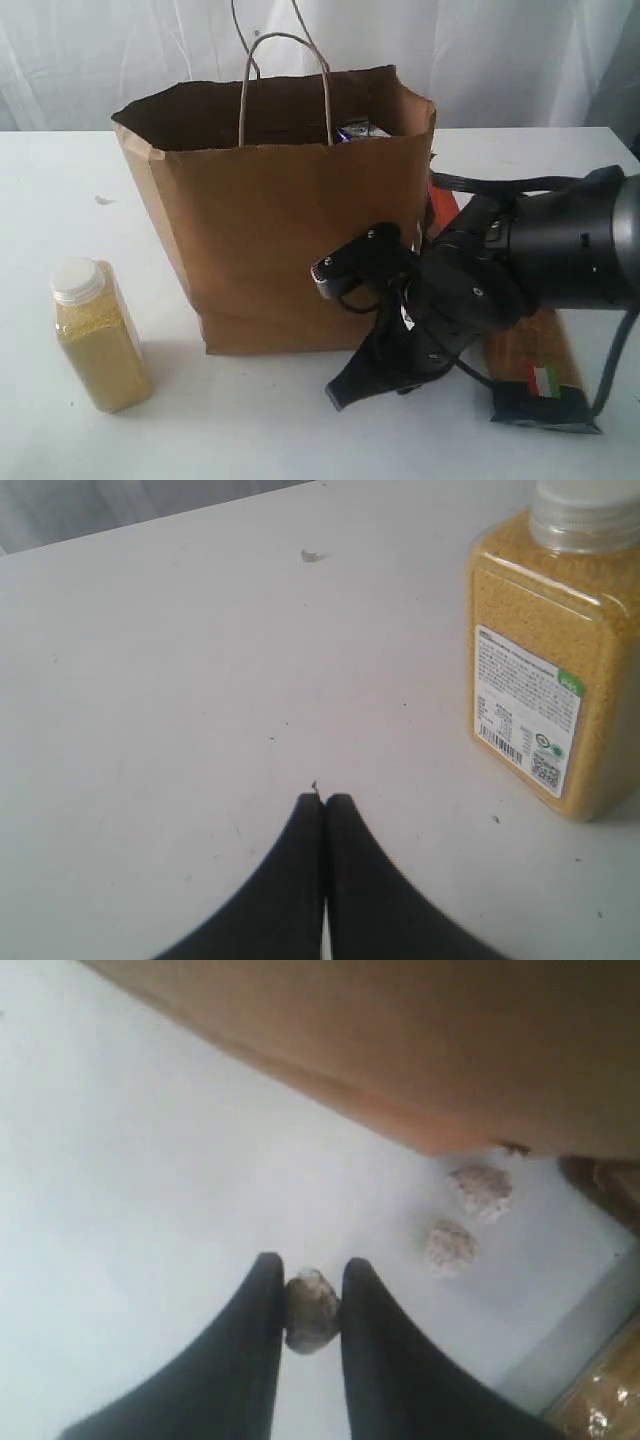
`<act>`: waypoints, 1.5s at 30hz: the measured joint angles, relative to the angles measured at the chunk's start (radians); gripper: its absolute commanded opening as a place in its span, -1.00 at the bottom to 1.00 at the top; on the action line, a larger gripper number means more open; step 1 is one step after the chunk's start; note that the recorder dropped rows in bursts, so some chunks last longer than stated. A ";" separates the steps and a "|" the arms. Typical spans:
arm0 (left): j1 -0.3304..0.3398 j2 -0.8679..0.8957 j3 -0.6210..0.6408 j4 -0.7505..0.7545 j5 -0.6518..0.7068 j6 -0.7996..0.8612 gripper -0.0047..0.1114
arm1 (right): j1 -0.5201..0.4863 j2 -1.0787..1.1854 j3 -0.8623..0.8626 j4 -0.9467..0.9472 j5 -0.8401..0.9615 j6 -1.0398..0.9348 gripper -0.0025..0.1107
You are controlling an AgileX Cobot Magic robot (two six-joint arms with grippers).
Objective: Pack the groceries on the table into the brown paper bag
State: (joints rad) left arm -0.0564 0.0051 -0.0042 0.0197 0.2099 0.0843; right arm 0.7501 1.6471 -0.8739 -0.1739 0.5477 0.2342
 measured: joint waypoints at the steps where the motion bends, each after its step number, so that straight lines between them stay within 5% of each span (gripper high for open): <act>1: 0.000 0.000 0.000 0.000 0.000 0.000 -0.92 | 0.012 -0.011 0.000 0.010 0.008 -0.011 -0.96; 12: 0.000 0.000 0.000 0.000 0.000 0.000 -0.92 | 0.268 -0.162 0.000 0.052 0.151 -0.063 -0.96; 24: 0.000 0.000 0.000 0.000 0.000 0.000 -0.92 | 0.473 -0.207 -0.149 0.056 0.008 -0.141 -0.96; 45: 0.000 0.000 0.000 0.000 0.000 0.000 -0.92 | 0.516 -0.209 -0.506 -0.264 -0.346 -0.253 -0.96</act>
State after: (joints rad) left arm -0.0564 0.0051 -0.0042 0.0197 0.2099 0.0843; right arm 1.2665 1.4384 -1.3801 -0.4384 0.2019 -0.0184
